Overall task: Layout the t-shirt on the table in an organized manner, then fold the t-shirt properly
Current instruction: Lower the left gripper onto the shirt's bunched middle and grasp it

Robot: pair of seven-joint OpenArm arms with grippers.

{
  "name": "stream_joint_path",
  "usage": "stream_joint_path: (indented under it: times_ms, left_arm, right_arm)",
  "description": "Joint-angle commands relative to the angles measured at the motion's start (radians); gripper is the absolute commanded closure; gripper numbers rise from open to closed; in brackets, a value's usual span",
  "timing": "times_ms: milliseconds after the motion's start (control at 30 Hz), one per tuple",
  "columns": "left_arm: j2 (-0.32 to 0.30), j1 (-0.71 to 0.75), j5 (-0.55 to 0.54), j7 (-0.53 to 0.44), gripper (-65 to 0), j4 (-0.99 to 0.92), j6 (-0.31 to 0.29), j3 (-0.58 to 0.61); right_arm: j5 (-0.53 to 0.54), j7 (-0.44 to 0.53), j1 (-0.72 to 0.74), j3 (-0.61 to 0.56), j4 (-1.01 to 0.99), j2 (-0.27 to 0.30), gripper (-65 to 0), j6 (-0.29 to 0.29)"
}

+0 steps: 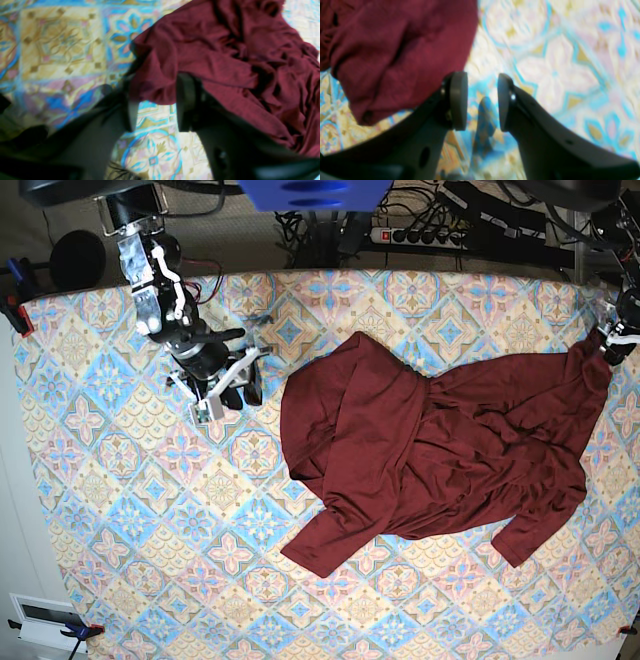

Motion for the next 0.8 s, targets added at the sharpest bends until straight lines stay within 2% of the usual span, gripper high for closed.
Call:
stream_joint_path:
  times_ms: [0,133,233,333,367,633,767]
  left_arm:
    - [-0.025,0.025,-0.051,-0.015,-26.6,0.077,-0.033,-0.008]
    - [-0.029,0.083,-0.137,-0.006,-26.7,0.274,-0.111,0.063]
    - [-0.029,0.065,-0.139,0.019,-26.7,0.341,-0.117,0.15]
    - [-0.026,-0.041,-0.117,0.034,-26.9,0.335,-0.116,0.271]
    - [-0.021,-0.079,-0.094,0.034,-27.0,0.321,-0.116,0.32]
    - [0.158,-0.424,0.231,0.03,-27.1,0.099,-0.116,0.67]
    - [0.244,-0.563,0.351,0.024,-27.1,-0.084,-0.116,0.736]
  right_arm:
    - [0.004,0.016,0.012,0.003,0.004,0.002,-19.3,0.003]
    - [0.004,0.016,0.018,0.005,-0.003,-0.017,-19.2,0.003]
    - [0.004,0.016,0.023,0.0,-0.005,-0.018,-19.1,0.003]
    - [0.004,0.016,0.018,0.0,-0.005,-0.018,-19.1,0.003]
    - [0.004,0.016,0.015,0.0,-0.005,-0.018,-19.1,0.003]
    - [0.004,0.016,0.004,0.0,0.009,-0.018,-19.1,0.003]
    - [0.004,0.016,-0.043,0.006,0.032,-0.018,-19.1,0.003]
